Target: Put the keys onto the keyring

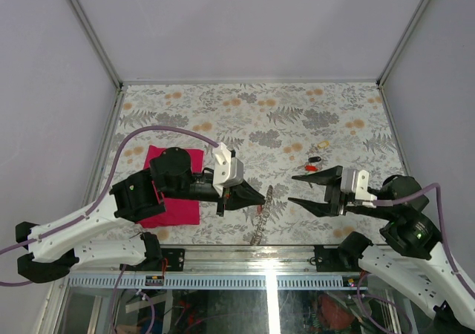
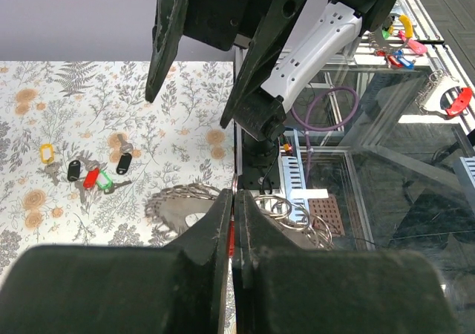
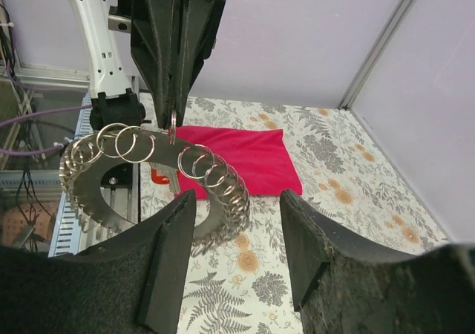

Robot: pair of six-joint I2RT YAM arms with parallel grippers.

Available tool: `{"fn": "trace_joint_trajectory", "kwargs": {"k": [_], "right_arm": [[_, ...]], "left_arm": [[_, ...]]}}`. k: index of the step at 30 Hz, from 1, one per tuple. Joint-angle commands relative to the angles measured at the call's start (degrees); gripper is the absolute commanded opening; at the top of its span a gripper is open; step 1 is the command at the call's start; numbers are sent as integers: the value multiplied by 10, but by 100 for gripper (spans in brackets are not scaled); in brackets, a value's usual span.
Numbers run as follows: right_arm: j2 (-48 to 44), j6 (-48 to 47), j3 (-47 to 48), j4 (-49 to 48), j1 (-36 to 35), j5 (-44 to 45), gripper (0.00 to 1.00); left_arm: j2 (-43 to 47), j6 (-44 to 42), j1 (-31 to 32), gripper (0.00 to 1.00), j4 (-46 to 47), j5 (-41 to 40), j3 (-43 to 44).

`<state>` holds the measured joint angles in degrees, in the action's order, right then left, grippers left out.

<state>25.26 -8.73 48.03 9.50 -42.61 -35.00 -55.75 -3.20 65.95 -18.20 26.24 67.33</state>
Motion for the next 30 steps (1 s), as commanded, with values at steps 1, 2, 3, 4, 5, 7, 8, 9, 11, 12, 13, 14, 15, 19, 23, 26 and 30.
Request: {"fn": "trace_joint_trajectory", "kwargs": {"k": [1, 2, 3, 4, 5, 7, 8, 9, 11, 12, 13, 14, 15, 19, 23, 26, 30], "right_arm": [[22, -21, 24, -15, -1, -6, 54], [27, -16, 28, -12, -1, -12, 54], [32, -10, 30, -8, -1, -19, 53], [37, -6, 33, -7, -1, -27, 52], [40, -2, 34, -4, -1, -33, 52], [45, 7, 31, -4, -1, -41, 51], [47, 16, 28, -10, -1, -44, 51], [49, 29, 23, -18, -1, -46, 52], [57, 64, 17, -38, -1, -33, 51], [63, 85, 19, -38, -1, -17, 50], [69, 105, 22, -36, -1, 1, 49], [75, 128, 25, -34, -1, 16, 48], [81, 153, 27, -36, -1, 27, 47], [93, 241, 28, -45, -1, 23, 48], [93, 334, 20, -60, -1, 29, 48], [90, 397, -1, -88, -1, 26, 48], [78, 439, -32, -111, -1, 34, 47]], "left_arm": [[7, 9, 1, 0, 61, -2, 4], [7, 7, 1, 0, 59, 1, 4], [7, 4, 1, 0, 58, 4, 4], [7, 3, 0, 0, 57, 7, 4], [8, 2, 0, 0, 55, 11, 4], [9, 0, 0, 0, 54, 12, 4], [9, 0, 0, 0, 53, 12, 4], [10, -2, 0, 0, 52, 14, 4], [11, -7, 1, 0, 49, 22, 5], [11, -10, 0, 0, 47, 26, 6], [12, -14, 0, 0, 43, 33, 7], [13, -18, 1, 0, 39, 39, 8], [14, -21, 1, 0, 35, 44, 9], [21, -34, 1, 0, 25, 55, 8], [22, -43, 0, 0, 14, 63, 12], [17, -48, 2, 0, 6, 70, 17], [9, -51, 1, 0, -2, 76, 24]]}}
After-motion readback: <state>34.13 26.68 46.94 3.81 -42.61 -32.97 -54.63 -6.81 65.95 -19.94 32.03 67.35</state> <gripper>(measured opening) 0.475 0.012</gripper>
